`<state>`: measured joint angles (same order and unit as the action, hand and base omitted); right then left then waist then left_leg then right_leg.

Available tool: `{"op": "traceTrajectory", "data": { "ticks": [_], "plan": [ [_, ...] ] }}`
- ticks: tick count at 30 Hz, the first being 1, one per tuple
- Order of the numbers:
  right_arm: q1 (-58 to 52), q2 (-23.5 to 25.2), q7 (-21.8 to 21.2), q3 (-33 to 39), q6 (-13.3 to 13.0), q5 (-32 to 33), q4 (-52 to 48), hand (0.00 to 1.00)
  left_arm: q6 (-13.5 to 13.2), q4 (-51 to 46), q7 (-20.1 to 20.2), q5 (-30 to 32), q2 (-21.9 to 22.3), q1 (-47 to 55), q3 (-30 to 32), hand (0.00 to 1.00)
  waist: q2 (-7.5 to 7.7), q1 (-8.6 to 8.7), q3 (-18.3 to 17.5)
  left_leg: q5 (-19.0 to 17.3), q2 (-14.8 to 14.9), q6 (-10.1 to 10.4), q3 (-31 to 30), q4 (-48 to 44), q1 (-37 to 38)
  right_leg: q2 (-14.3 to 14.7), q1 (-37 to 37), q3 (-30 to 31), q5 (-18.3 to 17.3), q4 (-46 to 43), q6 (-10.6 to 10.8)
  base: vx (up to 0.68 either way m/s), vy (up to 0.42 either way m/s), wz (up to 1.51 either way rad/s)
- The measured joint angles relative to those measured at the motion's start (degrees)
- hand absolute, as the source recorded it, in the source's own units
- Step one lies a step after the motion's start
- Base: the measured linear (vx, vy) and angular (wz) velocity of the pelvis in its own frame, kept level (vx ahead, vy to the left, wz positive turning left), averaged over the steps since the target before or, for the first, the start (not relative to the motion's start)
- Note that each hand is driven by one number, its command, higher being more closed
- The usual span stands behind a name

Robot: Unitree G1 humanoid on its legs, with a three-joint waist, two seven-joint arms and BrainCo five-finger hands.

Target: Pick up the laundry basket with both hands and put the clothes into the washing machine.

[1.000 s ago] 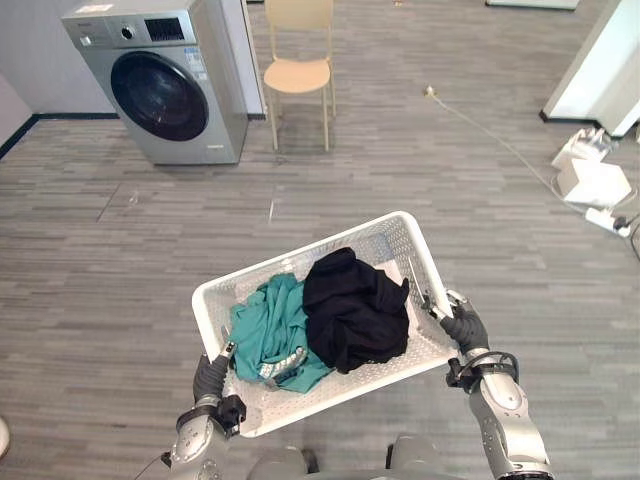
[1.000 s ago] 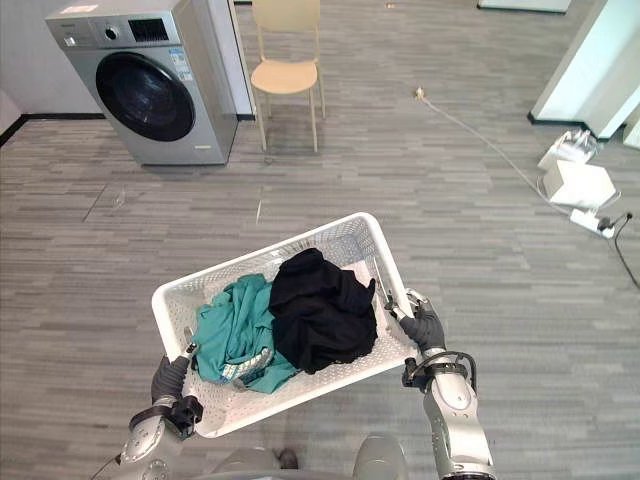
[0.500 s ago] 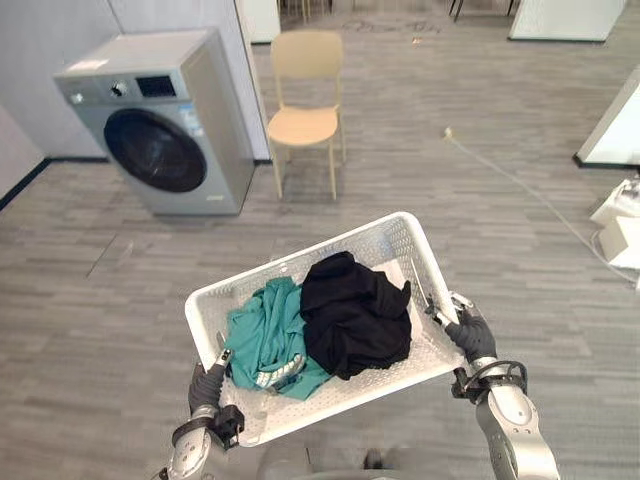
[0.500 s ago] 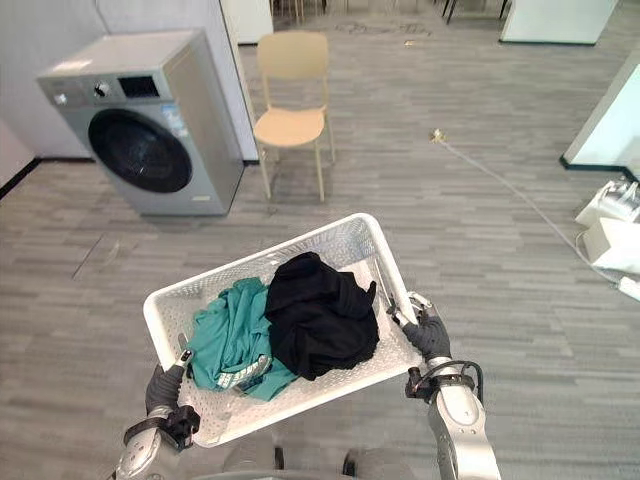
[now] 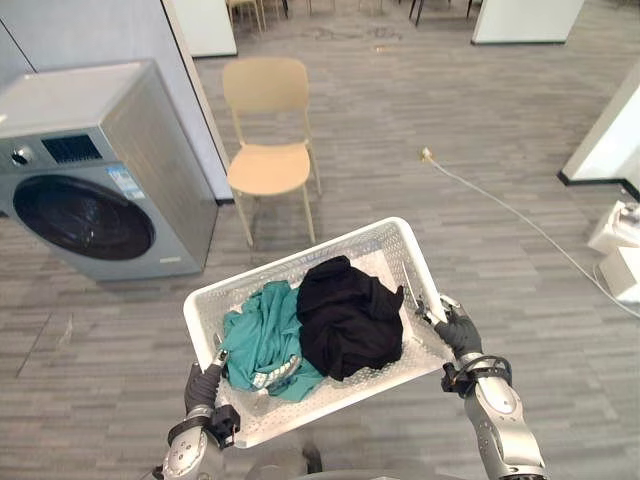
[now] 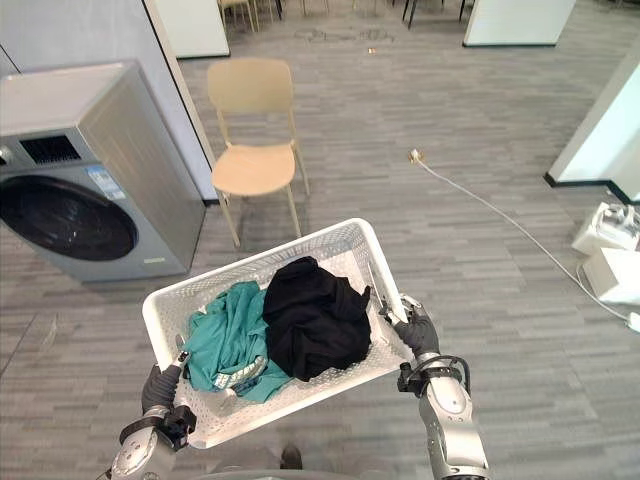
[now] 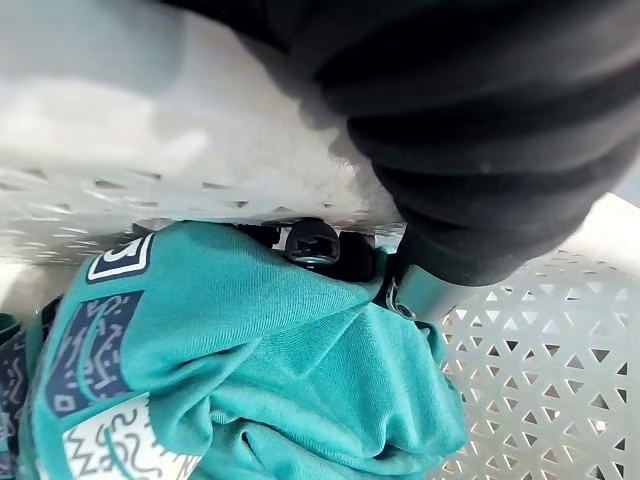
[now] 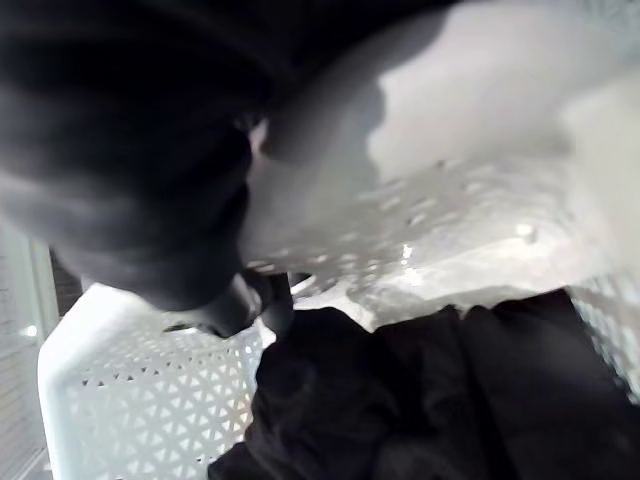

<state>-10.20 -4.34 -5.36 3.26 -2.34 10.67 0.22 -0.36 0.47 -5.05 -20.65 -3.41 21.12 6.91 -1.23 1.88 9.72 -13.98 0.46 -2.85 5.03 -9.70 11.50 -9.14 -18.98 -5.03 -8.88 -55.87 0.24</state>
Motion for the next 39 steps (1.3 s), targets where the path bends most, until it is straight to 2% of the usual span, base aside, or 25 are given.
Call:
{"op": "traceTrajectory", "data": {
  "ticks": [1, 3, 4, 5, 6, 7, 8, 9, 11, 13, 16, 19, 20, 21, 22, 23, 25, 27, 28, 31, 33, 35, 36, 38, 39],
  "plan": [
    [-0.82, 0.69, 0.01, 0.33, 0.40, 0.00, -1.31, 1.00, -0.04, -0.14, 0.05, 0.00, -0.35, -0.14, -0.06, 1.00, 0.93, -0.16, -0.15, -2.38, 0.71, 1.01, -0.79, -0.28, 1.62, -0.11, -0.89, -1.21, 0.25, 15.47, 0.72, 0.44, -0.151, 0.40],
    [-2.62, 0.67, 0.09, 0.26, 0.46, 0.00, -3.06, 1.00, -0.04, -0.38, 0.19, 0.01, -0.40, 0.28, -0.24, 1.00, 1.82, 0.00, -0.80, -6.46, 1.56, 3.38, -2.30, -1.40, 3.44, 1.00, 1.29, -0.29, 4.38, 31.25, 1.21, 0.62, -0.286, 0.55],
    [-3.39, 0.36, 0.21, 0.30, 0.36, 0.00, -3.71, 1.00, 0.05, -0.20, 0.20, 0.05, -0.04, 0.30, -0.51, 1.00, 2.05, 0.12, -0.88, -7.63, 2.07, 3.74, -3.34, -1.37, 5.13, 1.36, 1.51, 0.11, 6.82, 28.87, 2.12, 0.71, -0.312, 0.58],
    [-3.84, -0.54, 0.35, 0.60, 0.63, -0.03, -3.94, 1.00, 0.20, -0.02, 0.31, 0.64, 1.23, 0.77, -1.35, 1.00, 0.55, 0.02, -1.10, -8.09, 3.58, 3.81, -3.82, -5.06, 6.69, 2.34, 2.59, -1.71, 1.12, 24.70, 1.82, 0.71, -0.309, 0.39],
    [-4.32, -1.73, 0.43, 1.08, 0.80, 0.03, -4.43, 1.00, 0.20, -0.05, 0.66, 1.09, 2.05, 0.77, -2.00, 1.00, -1.15, 0.17, -0.79, -6.72, 5.93, 3.36, -3.85, -21.54, 0.51, 3.29, 4.79, -3.11, -2.46, 22.89, 0.93, 0.59, -0.249, 0.24],
    [-4.51, -1.98, 0.44, 1.15, 0.82, 0.05, -4.77, 1.00, 0.21, -0.05, 0.77, 1.12, 2.27, 0.80, -2.03, 1.00, -1.66, 0.03, -0.82, -5.56, 6.59, 3.58, -3.83, -25.67, -1.25, 3.47, 5.38, -3.06, -3.12, 22.85, 0.66, 0.58, -0.226, 0.10],
    [-5.55, -2.75, 0.48, 1.18, 0.97, 0.16, -6.82, 1.00, 0.19, -0.06, 1.19, 1.08, 2.99, 1.11, -2.05, 1.00, -2.78, -0.33, -0.56, 2.54, 8.98, 5.18, -3.79, -39.85, -8.05, 4.87, 7.79, -3.56, -5.03, 23.01, -0.51, 0.50, -0.130, -0.12],
    [-6.32, -3.27, 0.54, 1.31, 1.05, 0.18, -8.38, 1.00, 0.10, -0.12, 1.29, 1.04, 3.75, 1.38, -2.08, 1.00, -3.72, -1.00, -0.24, 6.78, 11.64, 6.37, -3.42, -50.71, -13.02, 6.15, 11.18, -4.07, -6.40, 24.37, -1.59, 0.62, -0.153, -0.12],
    [-6.62, -3.25, 0.84, 1.38, 1.15, 0.22, -8.46, 1.00, 0.09, -0.12, 1.47, 1.06, 3.51, 1.37, -2.26, 1.00, -3.20, -1.23, -0.07, 5.73, 13.42, 4.96, -0.85, -55.94, -18.31, 6.93, 17.93, -4.36, -6.93, 29.96, -1.83, 0.61, -0.120, -0.08],
    [-6.45, -3.21, 0.86, 1.38, 1.04, 0.55, -8.41, 1.00, -0.09, -0.11, 1.73, 1.01, 3.22, 1.10, -2.21, 1.00, -1.05, -1.75, -0.63, 4.31, 13.38, 2.79, 2.68, -49.21, -22.08, 5.73, 22.50, -3.87, -6.84, 34.84, -1.74, 0.57, -0.085, -0.14],
    [-4.45, -3.29, 0.96, 1.81, 0.99, 0.70, -7.16, 1.00, -0.15, 0.14, 1.72, 0.81, 3.28, 0.06, -2.18, 1.00, 0.89, -2.74, -0.41, 4.63, 14.11, 3.28, 3.31, -26.75, -24.64, 3.17, 26.67, -2.29, -7.02, 37.56, 0.39, 0.54, 0.032, -0.34],
    [-3.88, -3.69, 0.96, 2.88, 0.02, 0.71, -5.33, 1.00, -0.15, 1.21, 1.73, 0.65, 3.27, -0.89, -2.61, 1.00, 0.75, -1.61, -0.70, 9.63, 14.36, 9.18, 2.41, -6.43, -26.35, -0.04, 31.00, -2.07, -10.10, 38.01, 6.88, 0.49, 0.228, -0.11],
    [-3.87, -3.89, 0.97, 2.99, 0.00, 0.71, -5.05, 1.00, -0.15, 1.90, 1.73, 0.65, 3.26, -1.30, -2.80, 1.00, 0.35, -1.22, -0.95, 11.76, 14.20, 9.00, 2.65, -4.48, -26.75, -0.48, 31.87, -2.08, -10.65, 38.10, 7.84, 0.53, 0.417, -0.07],
    [-3.79, -4.11, 0.98, 3.19, 0.04, 0.71, -4.12, 1.00, -0.13, 3.22, 1.71, 0.64, 3.24, -1.75, -3.18, 1.00, -0.34, -1.22, -1.68, 19.99, 13.27, 7.67, 2.62, -3.42, -27.28, -1.71, 33.14, -1.11, -11.88, 38.04, 10.40, 0.54, 0.462, -0.23],
    [-3.17, -2.54, 0.99, 2.91, 0.40, 0.65, -1.93, 1.00, -0.13, 4.92, 1.44, 0.61, 1.89, -2.60, -2.86, 1.00, 2.18, -1.52, -2.74, 20.21, 11.19, 9.86, 3.83, -6.97, -27.90, -4.63, 33.74, 0.35, -11.91, 38.02, 11.60, 0.64, 0.549, -0.15],
    [-3.31, -1.34, 1.01, 3.00, 1.01, 0.46, -0.99, 1.00, 0.08, 6.10, 1.17, 0.62, 0.71, -3.12, -3.16, 1.00, 3.64, -0.90, -4.15, 17.69, 8.79, 8.44, 4.27, -9.67, -29.40, -7.08, 32.19, 1.29, -7.84, 36.58, 14.72, 0.54, 0.453, 0.00],
    [-3.88, -1.17, 0.98, 3.89, 1.03, 0.46, -0.96, 1.00, 0.07, 6.13, 1.19, 0.61, -0.11, -3.46, -4.60, 1.00, 3.74, -0.70, -4.17, 14.91, 6.34, 6.09, 4.96, -11.30, -29.08, -8.64, 28.26, 2.71, 0.96, 29.17, 12.89, 0.55, 0.499, 0.25],
    [-4.50, -0.68, 0.83, 4.67, 1.04, 0.46, -0.83, 1.00, 0.09, 6.34, 1.25, 0.63, -0.33, -3.53, -5.33, 1.00, 3.42, -0.36, -3.82, 12.18, 3.96, 3.48, 6.02, -7.70, -22.66, -11.24, 22.24, 2.87, 16.39, 15.27, 1.25, 0.63, 0.505, 0.23],
    [-4.47, -0.40, 0.42, 4.46, 0.87, 0.46, -0.45, 1.00, 0.05, 6.37, 1.19, 0.62, -0.67, -3.74, -4.96, 1.00, 2.75, -0.24, -3.29, 11.04, 2.69, 2.09, 6.50, -5.01, -18.29, -11.67, 18.12, 3.32, 13.89, 6.40, -1.80, 0.47, 0.317, 0.12],
    [-3.48, 0.31, 0.46, 3.67, 0.35, 0.47, 0.53, 1.00, -0.11, 6.35, 1.06, 0.55, -2.20, -4.60, -4.96, 1.00, 0.90, 0.18, -1.98, 10.16, 2.29, 0.77, 6.45, -0.51, -10.21, -5.44, 10.91, 3.17, 2.59, -2.20, -0.28, 0.33, 0.224, 0.08],
    [-3.89, 1.79, 0.66, 3.47, 0.01, 0.50, -0.91, 1.00, -0.26, 6.09, 1.11, 0.50, -3.05, -5.23, -4.68, 1.00, 0.80, 0.57, -1.50, 7.63, 1.91, 0.61, 6.93, 2.15, -5.72, 0.65, 5.40, 0.99, -2.92, 2.98, 3.47, 0.30, 0.110, 0.30],
    [-4.07, 1.64, 0.98, 2.71, 0.05, 0.58, -1.39, 1.00, -0.25, 5.20, 1.12, 0.46, -3.26, -4.57, -4.48, 1.00, 1.94, 0.31, -0.71, 5.94, 0.59, 1.71, 7.96, 3.07, -3.44, 1.15, 5.50, -6.37, -2.30, 18.75, 1.67, 0.29, 0.028, 0.09],
    [-4.04, 1.55, 1.60, 1.23, 0.09, 0.58, -1.73, 1.00, -0.27, 3.75, 1.07, 0.46, -3.27, -3.30, -3.91, 1.00, 4.23, 0.00, -1.07, 3.95, -0.96, 2.65, 8.78, 2.43, -2.60, 1.13, 6.14, -9.85, 2.23, 29.16, -5.37, 0.32, -0.004, -0.16],
    [-3.99, 0.10, 1.75, 1.14, 0.30, 0.54, -2.34, 1.00, -0.21, 3.34, 1.04, 0.54, -1.65, -2.34, -3.57, 1.00, 1.22, -0.56, -0.70, 1.56, 1.67, 3.62, 9.21, 0.33, -1.90, 3.51, 8.52, -10.62, 1.20, 31.06, -4.84, 0.30, -0.005, -0.22],
    [-4.62, -0.33, 1.79, 0.81, 0.44, 0.57, -3.49, 1.00, -0.19, 2.36, 1.20, 0.55, -1.54, -1.92, -3.47, 1.00, 0.95, -0.45, -0.50, 0.84, 2.64, 4.17, 9.61, -3.10, -2.30, 4.18, 9.39, -10.55, -0.43, 31.46, -4.18, 0.32, -0.012, -0.05]
  ]
}}
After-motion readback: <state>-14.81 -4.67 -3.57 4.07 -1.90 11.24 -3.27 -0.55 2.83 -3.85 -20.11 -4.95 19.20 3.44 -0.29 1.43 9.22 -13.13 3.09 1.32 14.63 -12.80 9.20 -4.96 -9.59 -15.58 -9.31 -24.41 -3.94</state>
